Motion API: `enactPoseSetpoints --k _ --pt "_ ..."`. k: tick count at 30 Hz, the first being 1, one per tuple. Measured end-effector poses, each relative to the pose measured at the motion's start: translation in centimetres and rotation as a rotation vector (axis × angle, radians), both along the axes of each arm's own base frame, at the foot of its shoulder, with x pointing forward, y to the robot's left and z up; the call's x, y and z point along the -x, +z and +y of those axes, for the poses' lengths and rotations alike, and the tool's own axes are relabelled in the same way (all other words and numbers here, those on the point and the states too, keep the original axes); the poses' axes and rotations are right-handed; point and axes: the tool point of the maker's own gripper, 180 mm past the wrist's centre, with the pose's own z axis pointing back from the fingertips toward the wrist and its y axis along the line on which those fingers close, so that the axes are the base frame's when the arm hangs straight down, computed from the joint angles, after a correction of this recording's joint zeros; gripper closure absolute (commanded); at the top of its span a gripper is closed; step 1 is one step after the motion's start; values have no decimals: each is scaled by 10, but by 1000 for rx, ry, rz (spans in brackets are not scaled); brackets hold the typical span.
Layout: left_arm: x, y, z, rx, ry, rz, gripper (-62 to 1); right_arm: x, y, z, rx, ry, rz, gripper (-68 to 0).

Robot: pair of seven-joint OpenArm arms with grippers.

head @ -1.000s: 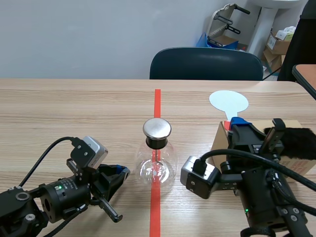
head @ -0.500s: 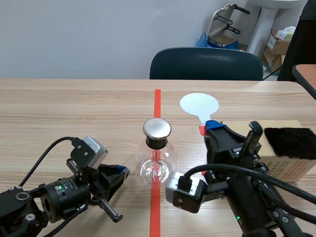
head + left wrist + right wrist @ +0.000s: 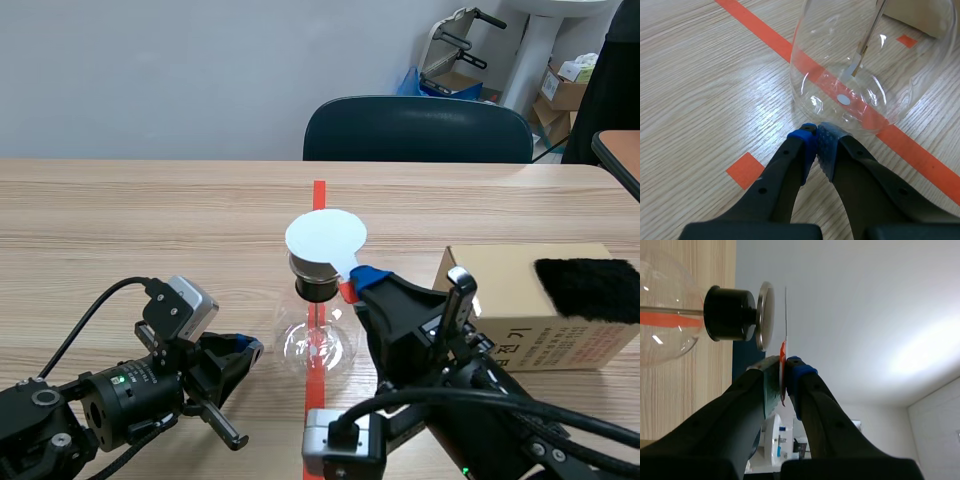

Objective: Do the electroscope experiment

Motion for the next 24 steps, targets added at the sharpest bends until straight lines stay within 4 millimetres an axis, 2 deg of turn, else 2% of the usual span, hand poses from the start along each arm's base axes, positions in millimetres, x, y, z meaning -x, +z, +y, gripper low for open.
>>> enactPoseSetpoints --k 9,20,24 --pt "0 0 0 0 0 0 -31 8 -1 9 4 67 3 -15" --pt "0 0 0 0 0 0 -31 7 -1 9 4 65 2 -15" --pt "0 0 0 0 0 0 -31 2 0 2 1 14 1 -15"
